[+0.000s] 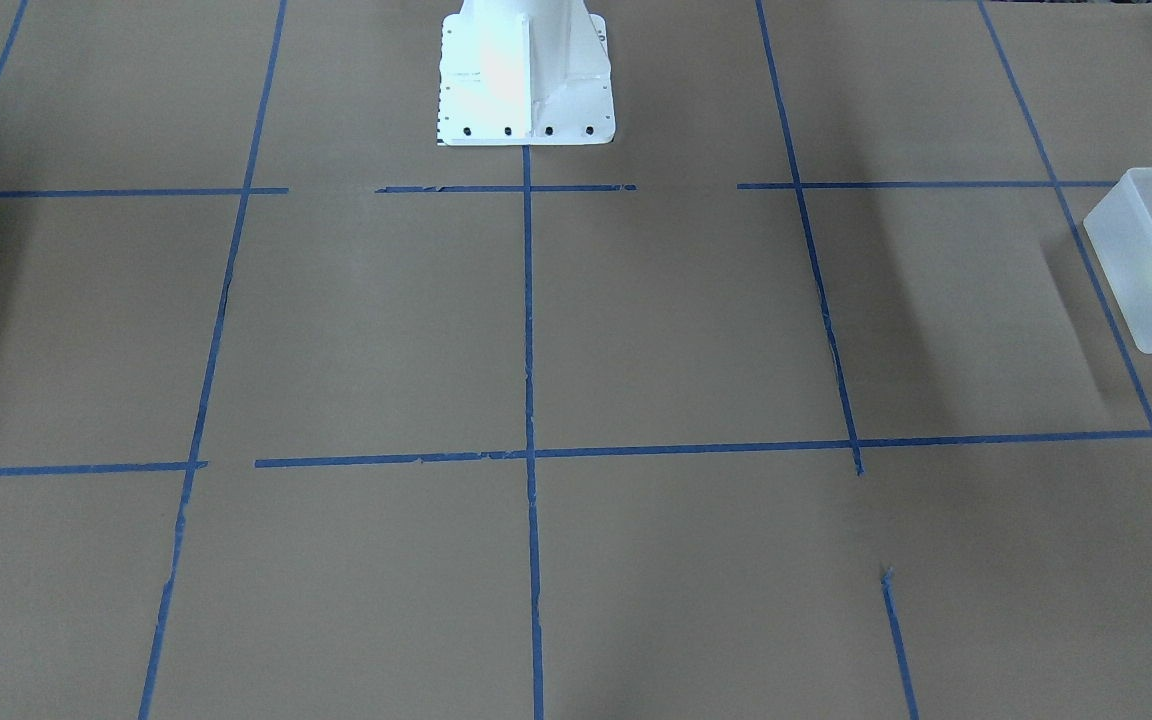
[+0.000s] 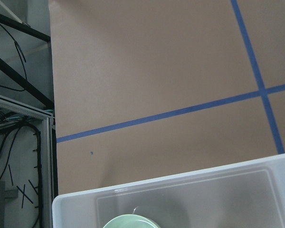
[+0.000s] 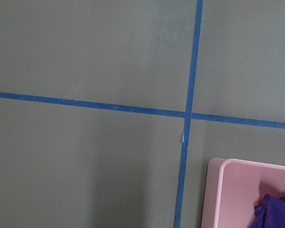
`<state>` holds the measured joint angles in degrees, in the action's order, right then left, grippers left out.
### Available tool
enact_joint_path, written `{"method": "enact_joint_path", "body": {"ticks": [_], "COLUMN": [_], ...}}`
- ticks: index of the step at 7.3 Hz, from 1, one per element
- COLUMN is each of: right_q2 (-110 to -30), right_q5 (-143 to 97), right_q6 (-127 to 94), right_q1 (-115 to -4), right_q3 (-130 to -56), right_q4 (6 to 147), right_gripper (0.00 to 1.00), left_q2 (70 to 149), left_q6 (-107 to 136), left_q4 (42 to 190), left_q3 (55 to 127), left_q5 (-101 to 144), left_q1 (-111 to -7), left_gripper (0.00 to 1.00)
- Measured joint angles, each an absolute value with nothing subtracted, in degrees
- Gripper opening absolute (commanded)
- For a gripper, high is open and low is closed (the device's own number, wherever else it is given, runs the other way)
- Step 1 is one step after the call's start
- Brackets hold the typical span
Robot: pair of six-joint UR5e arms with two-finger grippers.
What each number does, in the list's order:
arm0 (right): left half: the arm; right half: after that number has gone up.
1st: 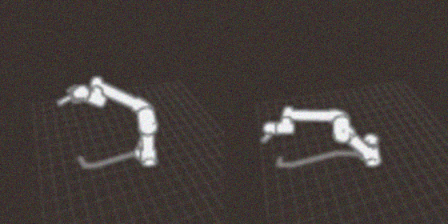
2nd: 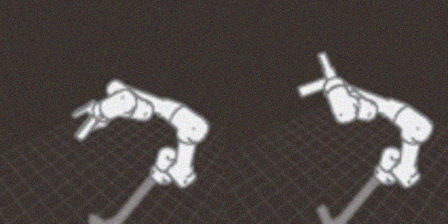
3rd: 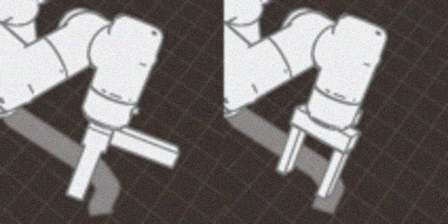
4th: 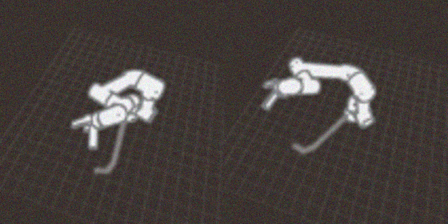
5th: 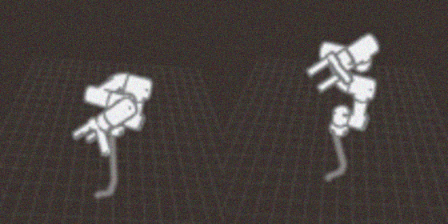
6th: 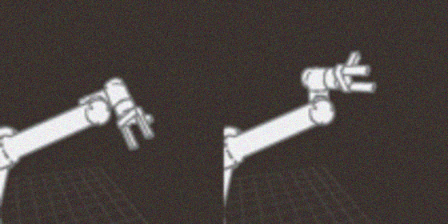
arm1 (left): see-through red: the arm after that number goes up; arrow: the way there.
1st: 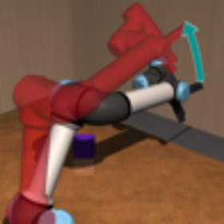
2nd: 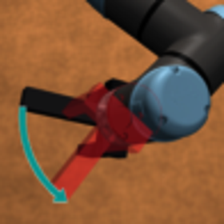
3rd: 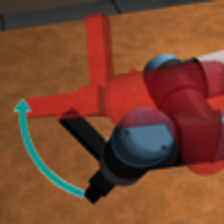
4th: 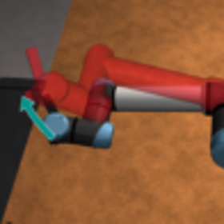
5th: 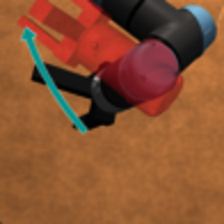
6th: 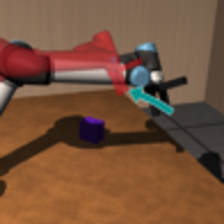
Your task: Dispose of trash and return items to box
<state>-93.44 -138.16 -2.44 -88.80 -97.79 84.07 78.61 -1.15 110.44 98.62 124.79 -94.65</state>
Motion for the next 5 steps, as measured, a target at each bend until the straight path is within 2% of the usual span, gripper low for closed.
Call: {"method": "enact_joint_path", "body": {"ticks": [5], "right_q2": [-93.4], "right_q5": [-138.1], "right_q6": [-2.5], "right_q1": [-88.8], "right_q3": [-97.6], "right_q4": [84.2], "right_gripper": [1.00], "left_q2": [81.7], "left_q6": [3.1], "left_q4": [102.6], "left_q3": [100.5], "left_q5": [132.2], "left_q1": [-90.3], "left_gripper": [1.00]}}
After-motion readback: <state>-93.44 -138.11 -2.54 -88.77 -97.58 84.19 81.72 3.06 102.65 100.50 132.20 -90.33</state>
